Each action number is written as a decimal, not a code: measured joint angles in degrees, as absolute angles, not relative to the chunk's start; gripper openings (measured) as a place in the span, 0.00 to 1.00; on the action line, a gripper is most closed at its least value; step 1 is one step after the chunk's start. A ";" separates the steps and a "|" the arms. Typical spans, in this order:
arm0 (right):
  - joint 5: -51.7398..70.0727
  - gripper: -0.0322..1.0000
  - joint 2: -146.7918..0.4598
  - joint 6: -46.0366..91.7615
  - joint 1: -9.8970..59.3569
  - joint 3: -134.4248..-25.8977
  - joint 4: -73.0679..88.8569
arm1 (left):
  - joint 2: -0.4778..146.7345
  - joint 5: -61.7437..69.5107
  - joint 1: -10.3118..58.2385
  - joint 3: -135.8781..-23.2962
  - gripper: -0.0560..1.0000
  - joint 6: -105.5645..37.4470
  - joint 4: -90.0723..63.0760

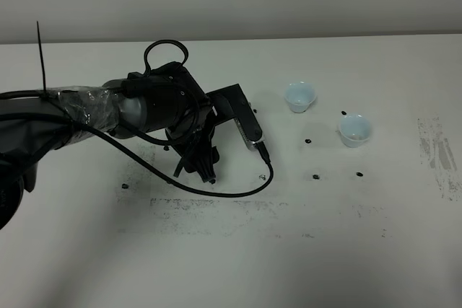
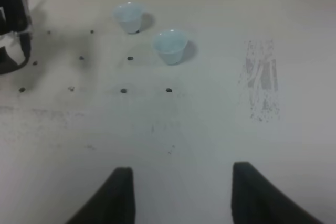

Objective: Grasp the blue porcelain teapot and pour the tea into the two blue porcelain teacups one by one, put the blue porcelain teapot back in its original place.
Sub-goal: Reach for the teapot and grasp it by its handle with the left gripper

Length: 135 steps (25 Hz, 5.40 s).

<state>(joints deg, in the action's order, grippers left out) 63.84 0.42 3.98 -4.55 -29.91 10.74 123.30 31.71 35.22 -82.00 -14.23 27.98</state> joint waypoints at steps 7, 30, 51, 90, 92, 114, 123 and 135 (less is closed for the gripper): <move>63.84 0.46 0.42 3.98 -4.55 -29.91 10.74 | 123.30 32.43 35.15 -82.00 0.70 -10.31 29.22; 63.84 0.46 0.42 3.98 -4.55 -29.91 10.74 | 123.30 38.88 35.21 -82.00 0.70 1.23 32.39; 63.84 0.46 0.42 3.98 -4.55 -29.91 10.74 | 123.40 34.89 36.10 -82.00 0.70 -8.12 32.56; 63.80 0.46 0.42 3.98 -4.55 -29.91 10.74 | 123.57 47.27 36.15 -82.00 0.70 3.25 41.17; 63.80 0.46 0.42 3.98 -4.55 -29.91 10.74 | 123.57 47.25 36.15 -82.00 0.70 3.19 41.12; 63.80 0.46 0.42 3.98 -4.55 -29.91 10.74 | 123.64 42.74 36.48 -82.00 0.70 -9.21 39.37; 63.80 0.46 0.42 3.98 -4.55 -29.91 10.74 | 123.75 40.43 36.42 -82.00 0.70 -11.95 39.68; 63.80 0.46 0.42 3.98 -4.55 -29.91 10.74 | 123.75 41.88 34.84 -82.00 0.70 -14.05 39.91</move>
<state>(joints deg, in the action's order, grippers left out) 63.80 0.42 3.98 -4.55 -29.91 10.74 123.75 41.88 34.84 -82.00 -14.05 39.91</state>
